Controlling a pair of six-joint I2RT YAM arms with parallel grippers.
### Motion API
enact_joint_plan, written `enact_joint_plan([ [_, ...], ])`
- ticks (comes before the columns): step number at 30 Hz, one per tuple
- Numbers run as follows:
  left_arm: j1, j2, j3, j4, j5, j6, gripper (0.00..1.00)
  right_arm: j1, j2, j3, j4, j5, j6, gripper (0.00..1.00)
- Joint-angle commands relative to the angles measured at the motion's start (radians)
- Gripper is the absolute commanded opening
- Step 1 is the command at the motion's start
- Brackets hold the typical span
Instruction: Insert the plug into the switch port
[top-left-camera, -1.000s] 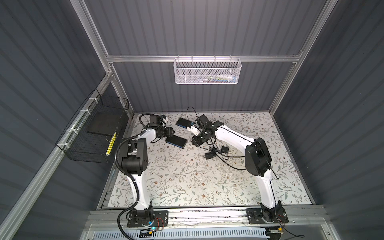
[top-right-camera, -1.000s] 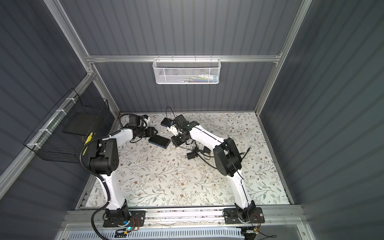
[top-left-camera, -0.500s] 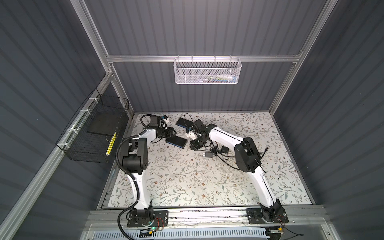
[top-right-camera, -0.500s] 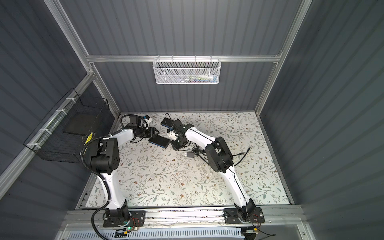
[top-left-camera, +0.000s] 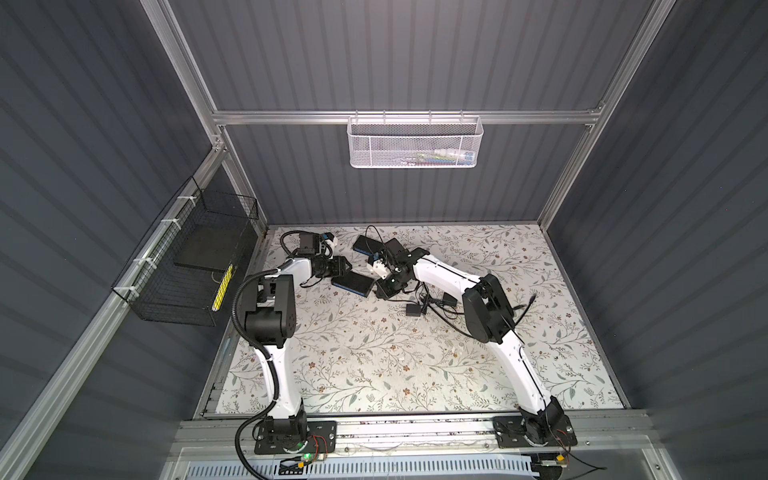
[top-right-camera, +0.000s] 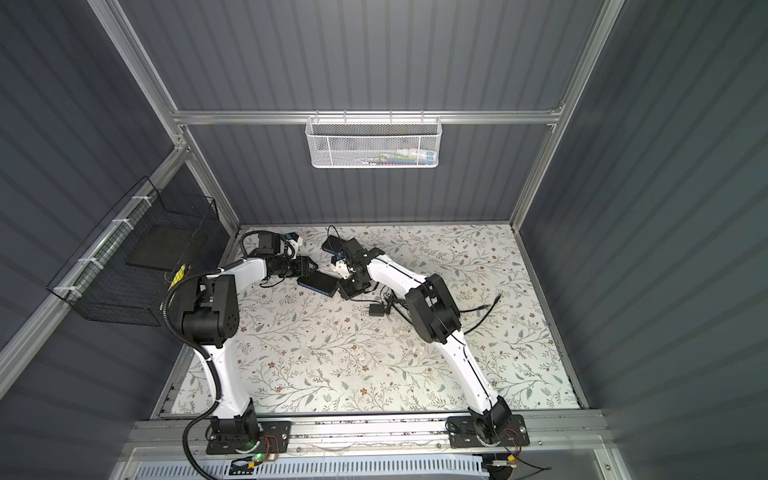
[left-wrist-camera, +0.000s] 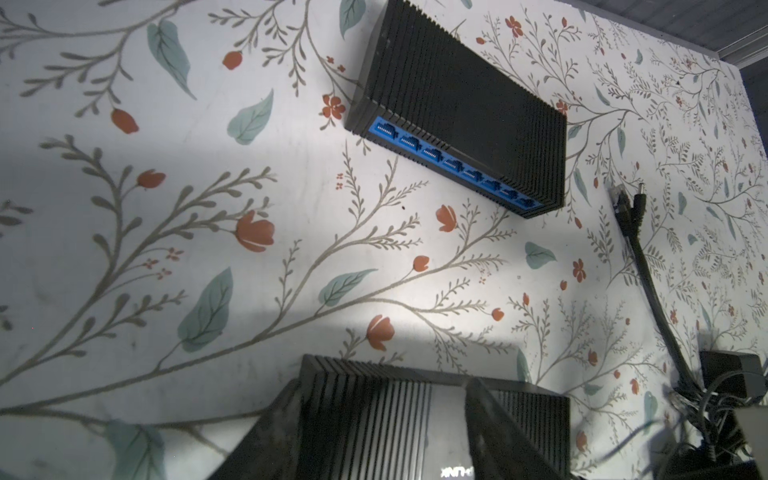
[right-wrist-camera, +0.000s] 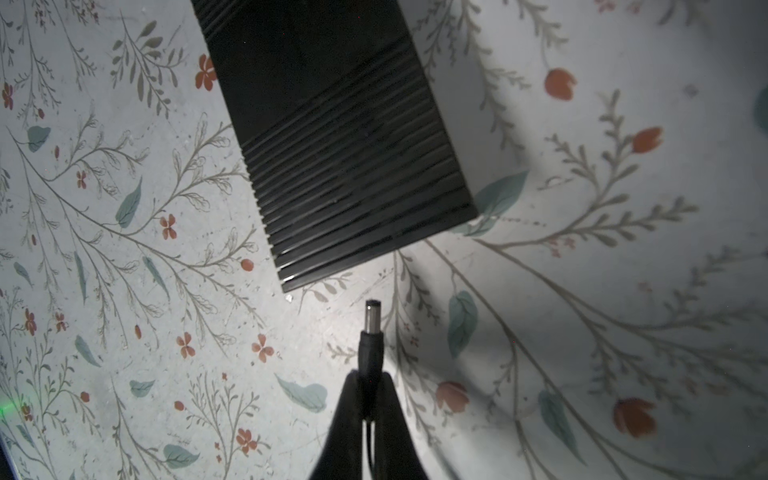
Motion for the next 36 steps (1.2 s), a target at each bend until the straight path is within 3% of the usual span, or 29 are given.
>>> enact_joint_plan([
  [1,0.008,0.024,0.002,-0.022,0.033,0.013,0.62,0.009,0.029,0.025,0.006,-0.020,0.010,0.07],
  [36,0.005,0.067,0.044,-0.056,0.130,0.074,0.62,0.008,0.073,0.070,0.063,-0.010,0.000,0.07],
])
